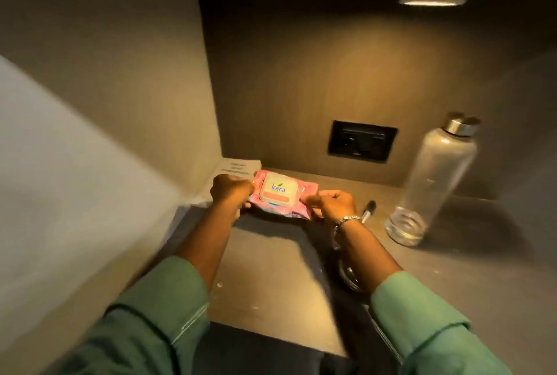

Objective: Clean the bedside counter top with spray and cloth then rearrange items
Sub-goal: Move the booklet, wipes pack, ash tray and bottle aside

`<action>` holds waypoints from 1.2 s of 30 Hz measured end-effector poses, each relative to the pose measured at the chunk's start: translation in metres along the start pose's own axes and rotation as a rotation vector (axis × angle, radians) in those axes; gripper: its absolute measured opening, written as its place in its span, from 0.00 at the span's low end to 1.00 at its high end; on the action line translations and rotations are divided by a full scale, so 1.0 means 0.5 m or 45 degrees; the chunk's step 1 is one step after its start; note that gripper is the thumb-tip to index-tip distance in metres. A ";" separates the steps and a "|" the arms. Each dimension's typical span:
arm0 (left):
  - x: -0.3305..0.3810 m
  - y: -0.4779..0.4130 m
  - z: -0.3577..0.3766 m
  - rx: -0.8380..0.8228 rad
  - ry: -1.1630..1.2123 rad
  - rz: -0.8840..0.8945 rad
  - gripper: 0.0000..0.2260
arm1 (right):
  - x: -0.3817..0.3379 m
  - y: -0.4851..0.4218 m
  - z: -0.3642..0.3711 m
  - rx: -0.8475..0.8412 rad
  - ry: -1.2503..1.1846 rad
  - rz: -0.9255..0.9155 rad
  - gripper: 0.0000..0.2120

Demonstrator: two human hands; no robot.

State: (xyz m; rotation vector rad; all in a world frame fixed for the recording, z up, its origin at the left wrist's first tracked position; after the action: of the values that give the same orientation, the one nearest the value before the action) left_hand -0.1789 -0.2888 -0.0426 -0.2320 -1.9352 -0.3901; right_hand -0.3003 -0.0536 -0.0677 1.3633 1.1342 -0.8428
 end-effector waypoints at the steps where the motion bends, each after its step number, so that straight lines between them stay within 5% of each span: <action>1: -0.003 -0.037 -0.023 0.058 -0.035 0.032 0.06 | -0.004 -0.013 0.047 0.001 0.015 0.010 0.12; 6: 0.057 -0.145 -0.090 0.178 -0.295 0.440 0.13 | -0.014 -0.088 0.249 -0.008 -0.048 0.108 0.10; 9: 0.055 -0.172 -0.066 0.030 -0.426 0.549 0.13 | -0.012 -0.132 0.313 0.065 -0.032 0.107 0.09; 11: 0.047 -0.169 -0.048 -0.053 -0.457 0.575 0.10 | -0.006 -0.154 0.328 0.146 -0.014 0.109 0.10; 16: 0.021 -0.147 -0.027 -0.052 -0.627 0.778 0.23 | -0.016 -0.178 0.323 0.314 0.069 0.081 0.09; 22: -0.065 -0.149 -0.006 -0.236 -0.939 0.868 0.21 | -0.037 -0.180 0.329 0.207 0.116 0.003 0.13; 29: -0.097 -0.126 -0.035 -0.170 -0.788 0.894 0.19 | -0.111 -0.008 0.109 -0.102 0.650 -0.507 0.10; 33: -0.120 -0.104 -0.052 -0.024 -0.840 0.985 0.18 | -0.047 0.090 -0.094 -0.099 1.159 -0.752 0.30; 36: -0.134 -0.082 -0.057 0.068 -0.947 1.090 0.19 | 0.020 0.117 -0.218 0.005 1.289 -0.670 0.44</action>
State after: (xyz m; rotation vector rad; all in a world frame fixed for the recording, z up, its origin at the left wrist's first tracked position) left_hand -0.1427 -0.3362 -0.1011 -1.2508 -2.3097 0.3755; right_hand -0.2551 0.0597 -0.0456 1.5490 2.3411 -0.4690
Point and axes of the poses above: each hand's wrist, its own y-axis away from the middle knuckle, its own z-axis out of the palm, x = y × z, the point moved 10 cm from there along -y, towards the middle knuckle, and after that the axes turned 12 degrees about x, right-handed, at the moved point
